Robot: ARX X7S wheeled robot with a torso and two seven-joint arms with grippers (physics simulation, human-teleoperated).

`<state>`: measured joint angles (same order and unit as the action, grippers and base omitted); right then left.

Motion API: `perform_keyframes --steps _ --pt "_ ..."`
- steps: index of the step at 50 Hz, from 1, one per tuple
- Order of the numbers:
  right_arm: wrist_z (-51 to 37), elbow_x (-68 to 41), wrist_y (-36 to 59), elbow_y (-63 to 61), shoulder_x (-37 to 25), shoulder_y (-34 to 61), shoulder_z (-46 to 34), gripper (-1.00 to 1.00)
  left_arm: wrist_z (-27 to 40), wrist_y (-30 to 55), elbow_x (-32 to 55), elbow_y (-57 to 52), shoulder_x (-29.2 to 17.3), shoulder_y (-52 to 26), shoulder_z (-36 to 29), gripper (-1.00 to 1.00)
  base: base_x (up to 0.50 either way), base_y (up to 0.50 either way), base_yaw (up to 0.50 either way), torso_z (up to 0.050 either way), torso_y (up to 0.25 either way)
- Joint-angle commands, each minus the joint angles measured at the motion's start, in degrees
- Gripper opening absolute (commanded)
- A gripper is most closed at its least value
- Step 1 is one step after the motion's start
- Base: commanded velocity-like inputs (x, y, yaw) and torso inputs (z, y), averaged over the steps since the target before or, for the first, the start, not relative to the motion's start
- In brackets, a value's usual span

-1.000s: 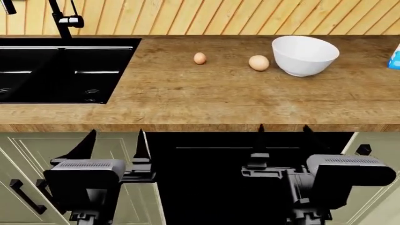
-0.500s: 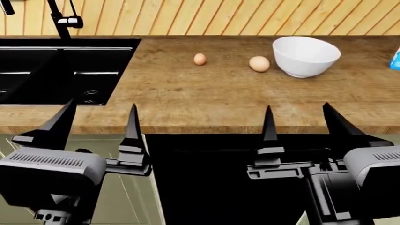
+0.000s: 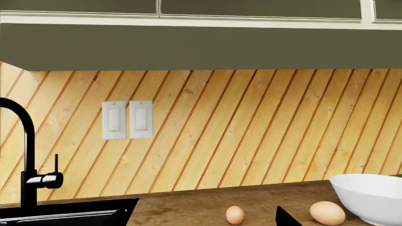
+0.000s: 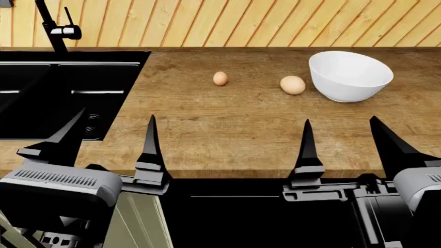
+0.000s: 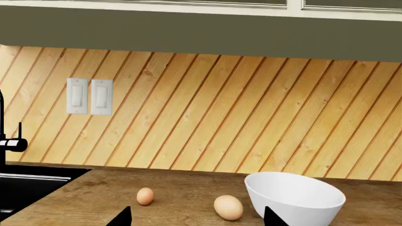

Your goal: Place the eggs and milk next to the bowl.

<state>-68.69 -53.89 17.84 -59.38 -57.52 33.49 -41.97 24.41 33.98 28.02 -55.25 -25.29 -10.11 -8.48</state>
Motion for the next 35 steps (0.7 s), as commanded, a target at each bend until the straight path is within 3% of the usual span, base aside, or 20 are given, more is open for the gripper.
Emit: perform_keyframes --steps 1,35 --pt "-0.67 1.19 -2.85 0.26 -2.35 -0.46 -1.97 1.0 1.44 0.98 0.31 -0.41 -0.52 -1.42 -1.47 1.0 0.29 0.0 0.0 0.0 0.0" --pt "-0.27 0.61 -2.8 1.46 -2.17 1.37 -3.36 1.0 3.56 -0.27 1.63 0.32 -2.17 -2.11 -3.11 1.0 0.29 0.0 0.0 0.0 0.0"
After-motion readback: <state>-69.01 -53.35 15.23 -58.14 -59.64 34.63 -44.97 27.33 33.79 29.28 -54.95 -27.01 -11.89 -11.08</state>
